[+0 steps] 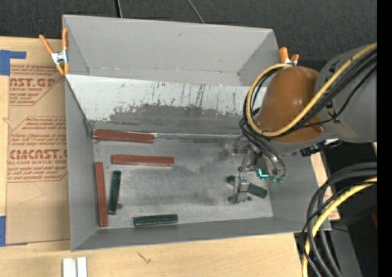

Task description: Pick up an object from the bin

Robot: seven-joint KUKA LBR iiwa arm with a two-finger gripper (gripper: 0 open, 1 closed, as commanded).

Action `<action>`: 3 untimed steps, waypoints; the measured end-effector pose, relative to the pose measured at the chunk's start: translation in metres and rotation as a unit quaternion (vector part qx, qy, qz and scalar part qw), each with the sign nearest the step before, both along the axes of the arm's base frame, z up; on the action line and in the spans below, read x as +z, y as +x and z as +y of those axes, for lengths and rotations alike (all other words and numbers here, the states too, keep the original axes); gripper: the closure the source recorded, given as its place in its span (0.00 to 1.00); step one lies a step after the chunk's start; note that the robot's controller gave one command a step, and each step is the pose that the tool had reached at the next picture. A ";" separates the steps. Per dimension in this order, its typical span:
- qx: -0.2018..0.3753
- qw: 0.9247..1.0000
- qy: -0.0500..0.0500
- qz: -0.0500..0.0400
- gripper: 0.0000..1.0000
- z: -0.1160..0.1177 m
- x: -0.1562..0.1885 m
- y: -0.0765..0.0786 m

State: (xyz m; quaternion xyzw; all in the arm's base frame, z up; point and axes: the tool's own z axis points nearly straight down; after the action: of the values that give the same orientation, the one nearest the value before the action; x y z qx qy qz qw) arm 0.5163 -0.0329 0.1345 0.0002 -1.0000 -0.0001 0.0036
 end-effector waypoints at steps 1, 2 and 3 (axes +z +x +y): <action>0.000 1.000 0.000 -0.004 1.00 0.000 0.004 0.002; 0.000 1.000 0.000 -0.004 0.00 0.000 0.004 0.002; 0.000 1.000 0.000 -0.004 0.00 0.000 0.004 0.002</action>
Offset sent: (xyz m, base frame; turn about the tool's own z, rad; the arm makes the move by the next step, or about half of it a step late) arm 0.0000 0.0000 0.0000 0.0000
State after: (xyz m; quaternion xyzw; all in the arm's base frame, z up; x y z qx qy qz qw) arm 0.5184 -0.0328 0.1385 0.0005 -1.0000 0.0002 -0.0002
